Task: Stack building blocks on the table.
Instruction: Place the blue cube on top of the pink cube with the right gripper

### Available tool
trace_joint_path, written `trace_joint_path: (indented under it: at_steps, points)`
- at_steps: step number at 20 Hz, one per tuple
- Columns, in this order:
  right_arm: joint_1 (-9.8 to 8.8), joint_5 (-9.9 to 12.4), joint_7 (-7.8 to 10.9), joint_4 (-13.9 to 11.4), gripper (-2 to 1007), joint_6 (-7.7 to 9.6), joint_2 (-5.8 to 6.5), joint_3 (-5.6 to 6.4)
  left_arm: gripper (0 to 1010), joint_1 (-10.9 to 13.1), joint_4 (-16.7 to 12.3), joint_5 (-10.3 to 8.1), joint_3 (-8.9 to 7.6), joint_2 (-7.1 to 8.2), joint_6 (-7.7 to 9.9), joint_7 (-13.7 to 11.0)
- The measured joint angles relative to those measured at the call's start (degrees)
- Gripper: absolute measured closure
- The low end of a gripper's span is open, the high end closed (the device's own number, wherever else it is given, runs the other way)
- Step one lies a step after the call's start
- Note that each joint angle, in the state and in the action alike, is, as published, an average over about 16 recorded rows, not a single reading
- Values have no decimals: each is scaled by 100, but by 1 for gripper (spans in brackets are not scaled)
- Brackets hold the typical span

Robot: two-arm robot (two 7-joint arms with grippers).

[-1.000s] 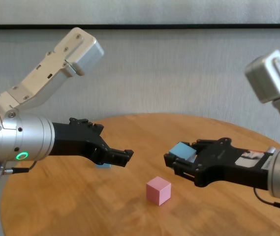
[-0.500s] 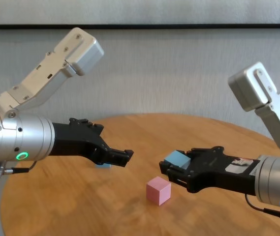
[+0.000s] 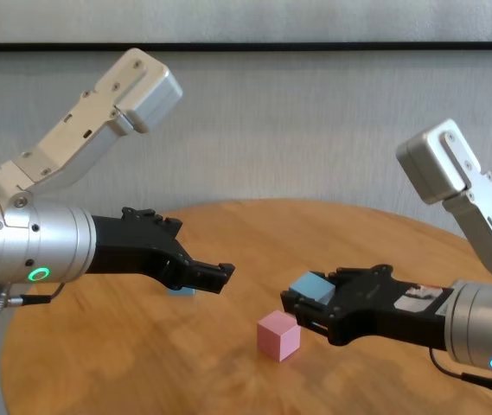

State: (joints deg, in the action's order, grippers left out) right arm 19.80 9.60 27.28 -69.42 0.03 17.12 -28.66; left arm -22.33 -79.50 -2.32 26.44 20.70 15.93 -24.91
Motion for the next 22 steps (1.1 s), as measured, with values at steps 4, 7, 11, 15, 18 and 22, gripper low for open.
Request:
trace_joint_path:
  at_steps: [4, 7, 11, 15, 18, 22]
  points:
    - [6, -17, -6, 60, 647, -17, -32, -7, 9, 0, 0, 0, 0, 0, 0, 0]
    - [7, -27, -6, 94, 647, -28, -58, -14, 9, 0, 0, 0, 0, 0, 0, 0]
    - [8, -36, -6, 132, 647, -48, -96, -23, 9, 0, 0, 0, 0, 0, 0, 0]
    - [15, -49, -7, 179, 647, -77, -134, -35, 9, 0, 0, 0, 0, 0, 0, 0]
    - [28, -61, -12, 226, 647, -101, -167, -42, 9, 0, 0, 0, 0, 0, 0, 0]
    - [52, -79, -29, 300, 647, -137, -216, -48, 9, 0, 0, 0, 0, 0, 0, 0]
